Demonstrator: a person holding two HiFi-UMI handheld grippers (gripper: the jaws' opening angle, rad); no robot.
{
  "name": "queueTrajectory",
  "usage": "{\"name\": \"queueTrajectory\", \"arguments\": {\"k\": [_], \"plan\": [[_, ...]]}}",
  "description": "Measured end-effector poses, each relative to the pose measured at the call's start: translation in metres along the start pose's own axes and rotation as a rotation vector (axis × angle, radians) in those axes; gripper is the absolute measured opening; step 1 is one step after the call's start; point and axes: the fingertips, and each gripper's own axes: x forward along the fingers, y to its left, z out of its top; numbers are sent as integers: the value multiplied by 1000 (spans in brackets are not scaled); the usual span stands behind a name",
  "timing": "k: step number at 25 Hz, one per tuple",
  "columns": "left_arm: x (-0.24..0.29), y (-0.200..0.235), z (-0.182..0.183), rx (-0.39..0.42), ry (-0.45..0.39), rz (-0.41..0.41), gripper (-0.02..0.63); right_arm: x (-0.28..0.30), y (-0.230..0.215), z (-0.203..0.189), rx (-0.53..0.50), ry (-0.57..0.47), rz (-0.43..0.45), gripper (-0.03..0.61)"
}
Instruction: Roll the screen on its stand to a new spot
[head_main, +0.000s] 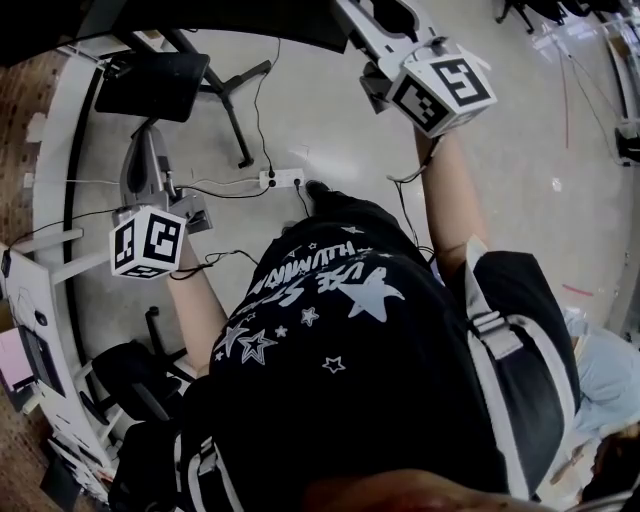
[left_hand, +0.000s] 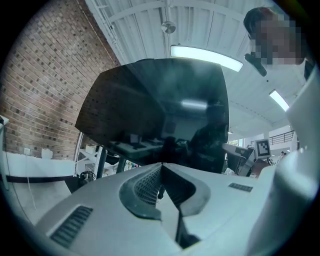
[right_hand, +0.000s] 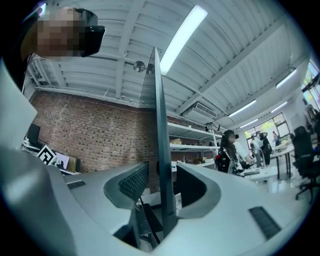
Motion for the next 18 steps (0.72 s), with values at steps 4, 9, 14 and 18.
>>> {"name": "queueTrajectory", "arguments": {"k": [4,9,14,18], "plan": [[6,-13,1,-4,0,-42,11,-15,-1,7,15,-51,-16,204],[15,-28,-4,-4,15,-100,11,-33,-5,-12,6,-22,-77,204],[15,-43,-10,-3,29,-158,11,-56,6,-31,-38,51,-106,202],[16,-49,-11,-4,31,-189,11,-73,7,-37,1,56,-137,201]]}}
